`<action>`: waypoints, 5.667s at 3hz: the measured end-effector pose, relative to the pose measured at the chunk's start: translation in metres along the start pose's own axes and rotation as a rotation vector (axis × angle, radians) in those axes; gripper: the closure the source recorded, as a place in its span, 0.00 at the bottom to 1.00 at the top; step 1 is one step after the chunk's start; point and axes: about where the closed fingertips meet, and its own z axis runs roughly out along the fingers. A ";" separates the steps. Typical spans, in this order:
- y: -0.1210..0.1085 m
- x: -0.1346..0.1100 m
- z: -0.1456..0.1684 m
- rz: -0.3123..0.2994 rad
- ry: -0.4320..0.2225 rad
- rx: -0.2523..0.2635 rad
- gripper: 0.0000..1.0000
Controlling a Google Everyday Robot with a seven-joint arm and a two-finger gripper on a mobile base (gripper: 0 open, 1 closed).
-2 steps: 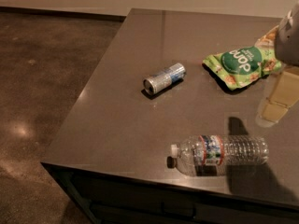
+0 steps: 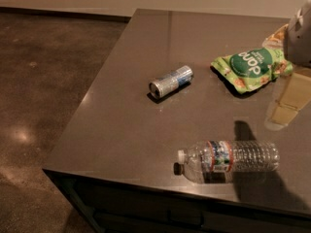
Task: Place redbull can upright
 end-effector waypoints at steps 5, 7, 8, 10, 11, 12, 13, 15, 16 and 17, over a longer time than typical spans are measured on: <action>-0.091 -0.115 0.090 -0.582 -0.056 -0.040 0.00; -0.083 -0.148 0.129 -0.754 -0.024 -0.130 0.00; -0.077 -0.157 0.150 -0.807 0.004 -0.177 0.00; -0.075 -0.172 0.180 -0.845 0.037 -0.229 0.00; -0.074 -0.175 0.187 -0.861 0.055 -0.234 0.00; -0.074 -0.177 0.189 -0.868 0.063 -0.244 0.18; -0.073 -0.176 0.191 -0.872 0.062 -0.253 0.41; -0.073 -0.173 0.171 -0.824 -0.006 -0.244 0.87; -0.063 -0.173 0.139 -0.721 -0.149 -0.232 1.00; -0.049 -0.172 0.109 -0.602 -0.312 -0.240 1.00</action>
Offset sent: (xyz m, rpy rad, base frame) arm 0.0827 0.0722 -0.0167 0.0092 -0.1083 0.3514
